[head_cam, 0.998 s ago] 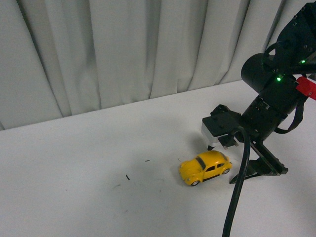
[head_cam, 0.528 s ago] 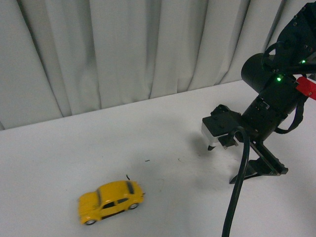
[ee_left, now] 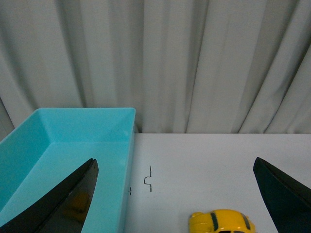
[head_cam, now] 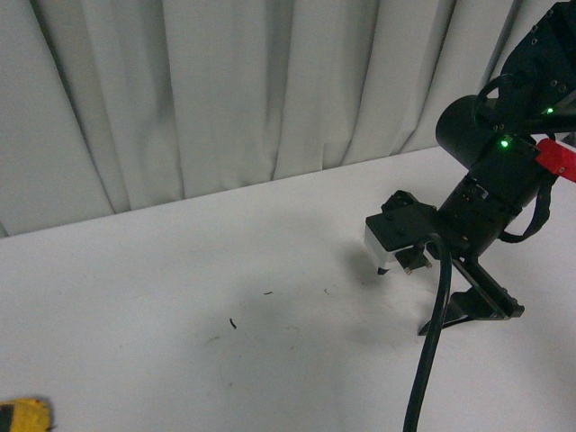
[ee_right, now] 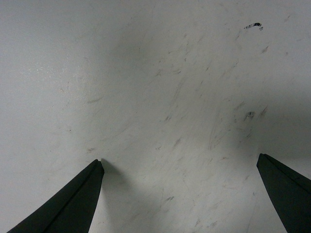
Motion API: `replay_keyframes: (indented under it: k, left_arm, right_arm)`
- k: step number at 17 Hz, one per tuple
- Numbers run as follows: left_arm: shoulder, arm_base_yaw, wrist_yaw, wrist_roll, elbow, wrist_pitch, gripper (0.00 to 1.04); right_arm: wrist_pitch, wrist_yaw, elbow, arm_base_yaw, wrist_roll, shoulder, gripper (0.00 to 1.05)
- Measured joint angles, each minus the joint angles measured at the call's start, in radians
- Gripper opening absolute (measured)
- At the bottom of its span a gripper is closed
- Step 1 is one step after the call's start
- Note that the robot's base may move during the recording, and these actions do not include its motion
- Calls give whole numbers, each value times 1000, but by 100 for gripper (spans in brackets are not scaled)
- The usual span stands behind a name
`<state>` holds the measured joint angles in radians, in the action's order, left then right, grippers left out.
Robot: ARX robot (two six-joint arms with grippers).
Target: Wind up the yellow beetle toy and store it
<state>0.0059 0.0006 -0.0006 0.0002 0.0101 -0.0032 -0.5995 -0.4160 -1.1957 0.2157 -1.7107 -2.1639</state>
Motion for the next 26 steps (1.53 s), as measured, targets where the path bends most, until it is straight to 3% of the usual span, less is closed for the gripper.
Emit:
replay_keyframes:
  k: [6, 10, 13, 17, 18, 19, 21, 22, 23, 24, 26]
  left_arm:
    - [0, 0, 0, 0, 0, 0, 98]
    - [0, 0, 0, 0, 0, 0, 98]
    - [0, 0, 0, 0, 0, 0, 98]
    - [0, 0, 0, 0, 0, 0, 98]
    - [0, 0, 0, 0, 0, 0, 98]
    - [0, 0, 0, 0, 0, 0, 98]
    - [0, 0, 0, 0, 0, 0, 98]
    - [0, 0, 0, 0, 0, 0, 98]
    - [0, 0, -1, 0, 0, 0, 98]
    - [0, 0, 0, 0, 0, 0, 98]
    - [0, 0, 0, 0, 0, 0, 98]
  right_arm:
    - [14, -5, 8, -13, -2, 13, 98]
    - [100, -57, 5, -27, -15, 47, 98]
    - [166, -72, -40, -34, -19, 145, 98]
    - [126, -146, -144, -32, -14, 318, 98]
    - [223, -135, -126, -36, 43, 364, 96]
    - [564, 28, 8, -57, 214, 430, 87]
    - [949, 212, 277, -86, 605, 571, 71]
    - [1163, 280, 437, -99, 928, 674, 58]
    - [1278, 305, 544, -110, 1208, 794, 45]
    - [1273, 320, 618, -118, 1408, 913, 35]
    - [1309, 335, 748, -140, 1603, 1048, 13]
